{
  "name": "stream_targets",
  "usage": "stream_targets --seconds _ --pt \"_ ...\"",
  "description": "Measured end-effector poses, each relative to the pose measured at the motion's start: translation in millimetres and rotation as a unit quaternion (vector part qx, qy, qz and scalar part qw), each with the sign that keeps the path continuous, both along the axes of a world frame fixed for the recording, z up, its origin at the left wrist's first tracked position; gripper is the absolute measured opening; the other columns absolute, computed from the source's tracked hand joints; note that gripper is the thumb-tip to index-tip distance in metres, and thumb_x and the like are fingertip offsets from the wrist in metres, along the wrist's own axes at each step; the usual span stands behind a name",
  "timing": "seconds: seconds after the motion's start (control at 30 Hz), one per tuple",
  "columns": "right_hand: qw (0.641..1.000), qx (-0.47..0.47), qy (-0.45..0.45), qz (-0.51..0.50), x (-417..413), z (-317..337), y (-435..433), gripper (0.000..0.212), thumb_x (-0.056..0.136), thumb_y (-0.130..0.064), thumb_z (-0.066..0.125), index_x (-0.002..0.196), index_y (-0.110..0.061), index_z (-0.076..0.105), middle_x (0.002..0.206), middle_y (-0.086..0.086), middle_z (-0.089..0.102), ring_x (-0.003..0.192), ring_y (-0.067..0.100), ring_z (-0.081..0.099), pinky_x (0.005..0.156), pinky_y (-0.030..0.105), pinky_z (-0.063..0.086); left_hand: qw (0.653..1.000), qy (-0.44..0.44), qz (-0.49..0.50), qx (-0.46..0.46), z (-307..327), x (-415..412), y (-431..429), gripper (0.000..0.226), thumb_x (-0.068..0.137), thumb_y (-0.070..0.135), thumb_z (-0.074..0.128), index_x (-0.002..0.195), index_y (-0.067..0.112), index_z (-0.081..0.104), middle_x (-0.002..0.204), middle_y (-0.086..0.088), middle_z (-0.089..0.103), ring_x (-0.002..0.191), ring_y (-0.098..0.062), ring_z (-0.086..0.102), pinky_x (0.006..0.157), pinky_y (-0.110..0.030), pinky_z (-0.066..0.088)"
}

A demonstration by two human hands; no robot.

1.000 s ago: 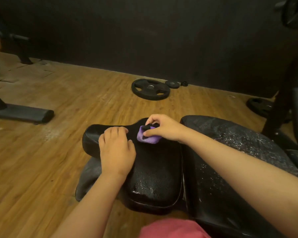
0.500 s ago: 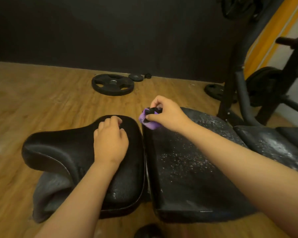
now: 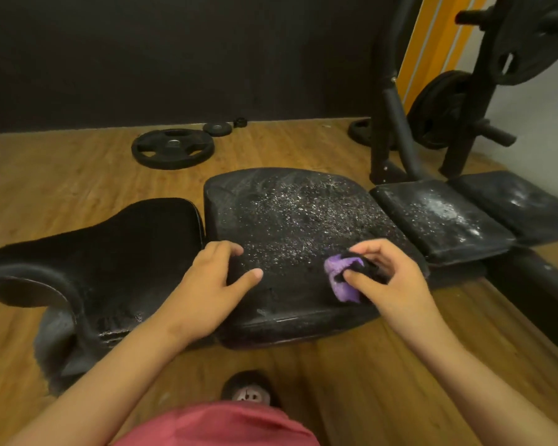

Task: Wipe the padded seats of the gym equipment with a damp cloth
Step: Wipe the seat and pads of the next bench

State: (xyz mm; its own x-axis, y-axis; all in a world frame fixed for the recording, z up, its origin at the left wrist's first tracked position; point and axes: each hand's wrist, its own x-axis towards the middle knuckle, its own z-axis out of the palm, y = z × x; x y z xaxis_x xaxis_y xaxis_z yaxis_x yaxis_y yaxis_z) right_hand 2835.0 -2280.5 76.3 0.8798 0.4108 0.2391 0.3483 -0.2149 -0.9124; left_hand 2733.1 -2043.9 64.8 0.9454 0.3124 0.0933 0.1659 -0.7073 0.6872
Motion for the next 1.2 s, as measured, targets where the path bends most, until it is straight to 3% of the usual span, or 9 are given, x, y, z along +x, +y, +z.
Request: stream_targets --seconds 0.17,0.3,0.43,0.53,0.67,0.73,0.87,1.03,1.2 --pt "0.996 0.048 0.006 -0.078 -46.0 -52.4 -16.6 0.033 0.075 0.007 0.074 0.09 -0.018 0.059 0.088 -0.004 0.065 0.084 0.007 0.063 0.073 0.013 0.046 0.996 0.072 -0.028 0.041 -5.9 -12.7 0.2 0.128 0.041 0.1 0.039 0.144 0.024 0.028 0.142 0.015 0.024 0.13 -0.001 0.02 0.111 -0.024 0.02" --pt "0.985 0.046 -0.008 -0.165 -60.7 -73.2 -9.7 0.039 0.073 -0.007 0.079 0.087 -0.034 0.055 0.087 -0.009 0.064 0.083 0.009 0.063 0.072 0.022 0.05 0.985 0.121 -0.032 0.115 -16.2 -17.2 4.7 0.153 0.026 0.107 0.026 0.152 0.022 0.012 0.158 0.003 0.013 0.146 -0.012 0.007 0.117 -0.027 0.008" --pt "0.986 0.031 0.034 -0.159 -76.3 -81.0 7.9 0.024 0.067 -0.04 0.071 0.082 -0.033 0.054 0.082 -0.008 0.069 0.076 0.012 0.066 0.067 0.046 0.054 0.989 0.128 0.002 0.072 -18.2 -22.8 10.4 0.155 0.027 0.101 0.047 0.153 0.019 0.011 0.158 -0.001 0.018 0.146 -0.016 0.011 0.116 -0.03 0.014" --pt "0.99 0.013 0.025 -0.14 -86.4 -79.8 27.7 0.023 0.069 -0.031 0.073 0.081 -0.03 0.054 0.085 -0.011 0.069 0.078 0.008 0.066 0.068 0.044 0.053 0.991 0.116 0.011 0.067 -18.9 -26.5 9.2 0.138 0.043 0.086 0.064 0.152 0.018 0.014 0.156 -0.002 0.022 0.145 -0.016 0.014 0.115 -0.029 0.016" --pt "0.997 -0.008 -0.03 -0.073 -98.4 -73.6 56.1 0.023 0.066 -0.039 0.064 0.081 -0.026 0.052 0.094 -0.017 0.067 0.082 0.008 0.065 0.066 0.042 0.053 0.99 0.114 0.004 0.079 -24.8 -31.3 15.9 0.152 0.026 0.102 0.043 0.152 0.021 0.018 0.156 -0.003 0.023 0.145 -0.015 0.014 0.116 -0.03 0.017" --pt "0.995 -0.025 -0.061 -0.076 -95.8 -72.3 53.7 0.023 0.067 -0.04 0.061 0.081 -0.026 0.05 0.09 -0.015 0.064 0.079 0.007 0.062 0.063 0.038 0.051 0.99 0.115 0.003 0.077 -25.5 -33.4 17.6 0.152 0.025 0.1 0.046 0.152 0.021 0.018 0.156 -0.003 0.023 0.145 -0.015 0.015 0.116 -0.03 0.018" --pt "0.984 -0.028 -0.087 -0.15 -67.8 -72.6 12.7 0.02 0.072 -0.031 0.069 0.08 -0.027 0.052 0.08 -0.008 0.059 0.071 0.007 0.056 0.06 0.026 0.043 0.99 0.11 -0.005 0.089 -26.2 -34.1 19.1 0.154 0.024 0.104 0.039 0.151 0.02 0.018 0.156 -0.003 0.023 0.145 -0.015 0.014 0.116 -0.03 0.018" --pt "0.961 -0.017 -0.051 -0.272 -15.6 -78.9 -40.8 0.022 0.078 -0.009 0.073 0.091 -0.019 0.058 0.091 0.002 0.064 0.084 0.021 0.062 0.071 0.034 0.049 0.986 0.112 -0.001 0.12 -27.9 -29.4 13.1 0.15 0.026 0.099 0.042 0.151 0.019 0.018 0.156 -0.006 0.023 0.145 -0.019 0.012 0.116 -0.031 0.014" --pt "0.981 0.001 -0.077 -0.179 -50.7 -88.7 -8.1 0.03 0.075 -0.009 0.074 0.083 -0.028 0.052 0.088 -0.002 0.059 0.079 0.008 0.058 0.067 0.02 0.044 0.984 0.098 0.008 0.151 -31.3 -25.5 12.1 0.153 0.026 0.107 0.024 0.15 0.018 0.021 0.15 -0.004 0.031 0.141 -0.021 0.019 0.114 -0.034 0.017"
